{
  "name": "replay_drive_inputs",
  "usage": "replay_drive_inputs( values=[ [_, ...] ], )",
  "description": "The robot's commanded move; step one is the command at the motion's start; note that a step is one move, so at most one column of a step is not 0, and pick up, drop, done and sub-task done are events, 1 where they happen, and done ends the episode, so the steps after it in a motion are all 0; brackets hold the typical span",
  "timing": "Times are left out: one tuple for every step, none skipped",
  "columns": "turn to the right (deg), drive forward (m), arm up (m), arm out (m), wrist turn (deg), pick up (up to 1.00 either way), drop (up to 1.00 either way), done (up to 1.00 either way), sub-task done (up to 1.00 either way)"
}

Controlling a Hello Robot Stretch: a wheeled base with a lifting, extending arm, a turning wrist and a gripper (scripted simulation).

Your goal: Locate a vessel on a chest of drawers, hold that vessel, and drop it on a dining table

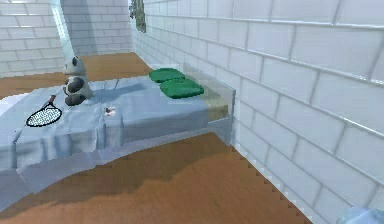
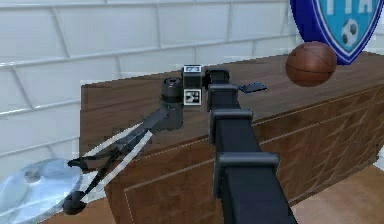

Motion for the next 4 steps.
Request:
replay_drive_inputs(
  values=[
    [0.0,0.0,0.0,0.0,-15.0,0.0,0.0,0.0,0.0],
    [0.0,0.0,0.0,-0.24,0.0,0.0,0.0,0.0,0.0],
    [-45.0,0.0,0.0,0.0,0.0,0.0,0.0,0.0,0.0],
    [-45.0,0.0,0.0,0.0,0.0,0.0,0.0,0.0,0.0]
  ],
)
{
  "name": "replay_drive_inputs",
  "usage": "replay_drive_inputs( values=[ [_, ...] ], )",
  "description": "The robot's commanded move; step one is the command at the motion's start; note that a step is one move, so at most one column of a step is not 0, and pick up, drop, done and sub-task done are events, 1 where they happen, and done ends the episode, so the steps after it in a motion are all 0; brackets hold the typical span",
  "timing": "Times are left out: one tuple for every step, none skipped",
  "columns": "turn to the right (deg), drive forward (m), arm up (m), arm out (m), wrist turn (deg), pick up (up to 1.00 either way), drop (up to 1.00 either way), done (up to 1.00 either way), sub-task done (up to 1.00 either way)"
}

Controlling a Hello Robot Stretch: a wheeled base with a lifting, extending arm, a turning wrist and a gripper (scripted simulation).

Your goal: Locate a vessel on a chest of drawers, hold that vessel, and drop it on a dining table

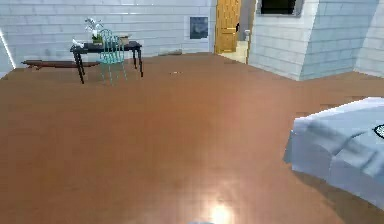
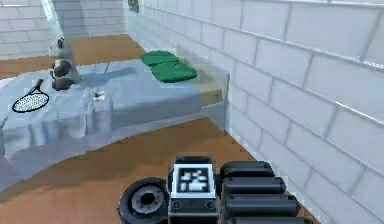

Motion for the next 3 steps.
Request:
replay_drive_inputs(
  values=[
    [-39.0,0.0,0.0,0.0,0.0,0.0,0.0,0.0,0.0],
    [0.0,1.0,0.0,0.0,0.0,0.0,0.0,0.0,0.0],
    [0.0,1.0,0.0,0.0,0.0,0.0,0.0,0.0,0.0]
  ],
)
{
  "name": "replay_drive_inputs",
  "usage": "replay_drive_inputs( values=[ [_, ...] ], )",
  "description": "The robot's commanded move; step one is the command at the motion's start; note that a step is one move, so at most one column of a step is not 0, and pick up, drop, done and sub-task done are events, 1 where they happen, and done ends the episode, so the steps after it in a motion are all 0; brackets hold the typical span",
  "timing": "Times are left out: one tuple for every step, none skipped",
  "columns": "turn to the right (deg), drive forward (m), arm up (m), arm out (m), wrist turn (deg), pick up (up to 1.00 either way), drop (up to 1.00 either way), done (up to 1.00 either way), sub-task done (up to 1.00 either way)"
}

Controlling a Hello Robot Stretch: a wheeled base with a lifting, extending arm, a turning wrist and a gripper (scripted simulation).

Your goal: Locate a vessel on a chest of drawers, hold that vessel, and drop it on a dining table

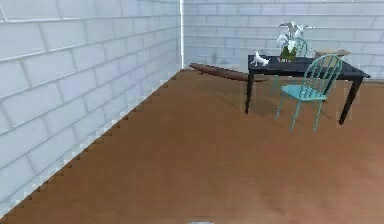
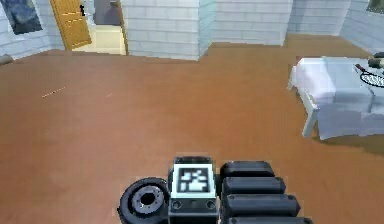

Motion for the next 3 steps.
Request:
replay_drive_inputs(
  values=[
    [0.0,1.0,0.0,0.0,0.0,0.0,0.0,0.0,0.0],
    [0.0,1.0,0.0,0.0,0.0,0.0,0.0,0.0,0.0],
    [3.0,0.0,0.0,0.0,0.0,0.0,0.0,0.0,0.0]
  ],
)
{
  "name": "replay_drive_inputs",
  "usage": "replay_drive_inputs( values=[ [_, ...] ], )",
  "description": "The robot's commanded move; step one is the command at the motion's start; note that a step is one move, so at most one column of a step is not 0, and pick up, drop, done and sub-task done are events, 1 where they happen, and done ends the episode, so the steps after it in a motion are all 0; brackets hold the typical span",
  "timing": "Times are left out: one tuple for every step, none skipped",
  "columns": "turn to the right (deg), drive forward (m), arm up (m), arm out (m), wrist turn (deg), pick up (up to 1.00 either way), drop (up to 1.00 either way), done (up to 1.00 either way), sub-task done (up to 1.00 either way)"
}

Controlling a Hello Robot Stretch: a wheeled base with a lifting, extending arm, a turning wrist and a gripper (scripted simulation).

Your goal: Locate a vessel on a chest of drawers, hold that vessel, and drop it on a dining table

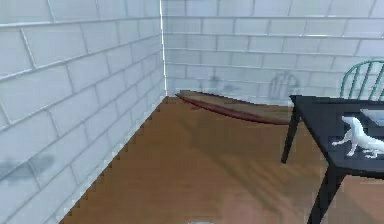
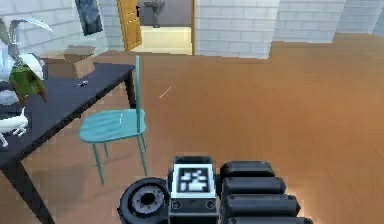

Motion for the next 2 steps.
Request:
replay_drive_inputs(
  values=[
    [0.0,0.8,0.0,0.0,0.0,0.0,0.0,0.0,0.0],
    [9.0,0.0,0.0,0.0,0.0,0.0,0.0,0.0,0.0]
  ],
)
